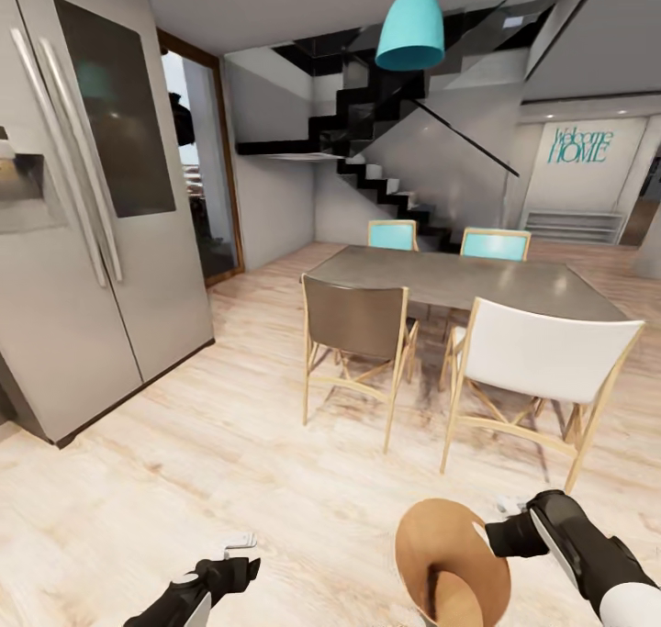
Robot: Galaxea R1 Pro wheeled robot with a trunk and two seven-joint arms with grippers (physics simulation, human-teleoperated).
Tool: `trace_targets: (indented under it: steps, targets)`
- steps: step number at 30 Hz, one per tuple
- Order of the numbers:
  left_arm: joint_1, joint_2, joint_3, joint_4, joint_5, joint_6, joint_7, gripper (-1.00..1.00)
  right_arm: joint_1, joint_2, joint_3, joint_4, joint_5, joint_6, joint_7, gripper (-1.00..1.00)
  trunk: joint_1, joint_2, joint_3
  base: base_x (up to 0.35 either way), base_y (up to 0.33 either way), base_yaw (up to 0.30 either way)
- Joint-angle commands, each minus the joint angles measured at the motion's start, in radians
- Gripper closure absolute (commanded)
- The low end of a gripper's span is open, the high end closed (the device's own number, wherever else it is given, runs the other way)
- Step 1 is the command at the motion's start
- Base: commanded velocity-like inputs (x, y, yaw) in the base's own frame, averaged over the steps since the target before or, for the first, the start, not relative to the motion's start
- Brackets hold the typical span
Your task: Put the three can of soda from the living room inside the tash can in the kitchen.
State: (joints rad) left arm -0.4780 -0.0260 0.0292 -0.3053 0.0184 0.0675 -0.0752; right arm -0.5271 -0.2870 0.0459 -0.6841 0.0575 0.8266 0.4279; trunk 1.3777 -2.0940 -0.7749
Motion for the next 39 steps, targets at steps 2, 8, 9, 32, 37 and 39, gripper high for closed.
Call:
trace_targets:
  steps: [2,8,9,32,37,39]
  targets:
    - [0.000,0.000,0.000,0.000,0.000,0.000,0.000,-1.00,-0.001,-0.016,-0.001,0.000,-0.020,0.007,0.007,1.00,0.000,0.000,0.000,0.000,0.000,-0.284]
    - [0.000,0.000,0.000,0.000,0.000,-0.001,0.000,-1.00,-0.007,-0.044,-0.001,0.000,-0.024,0.060,0.008,1.00,0.000,0.000,0.000,0.000,0.000,-0.284]
    - [0.000,0.000,0.000,0.000,0.000,-0.001,0.000,-1.00,-0.007,-0.050,-0.001,0.000,-0.025,0.064,0.009,1.00,0.000,0.000,0.000,0.000,0.000,-0.284]
    - [0.000,0.000,-0.001,0.000,0.000,-0.003,0.000,-1.00,-0.011,-0.067,-0.003,0.000,-0.025,0.072,0.009,1.00,0.000,0.000,0.000,0.000,0.000,-0.284]
    - [0.001,0.000,-0.001,0.000,0.000,-0.003,0.000,-1.00,-0.011,-0.067,-0.003,0.000,-0.025,0.073,0.009,1.00,0.000,0.000,0.000,0.000,0.000,-0.284]
    - [0.000,0.000,-0.001,0.000,0.000,-0.003,0.000,-1.00,-0.011,-0.067,-0.003,0.000,-0.025,0.073,0.009,1.00,0.000,0.000,0.000,0.000,0.000,-0.284]
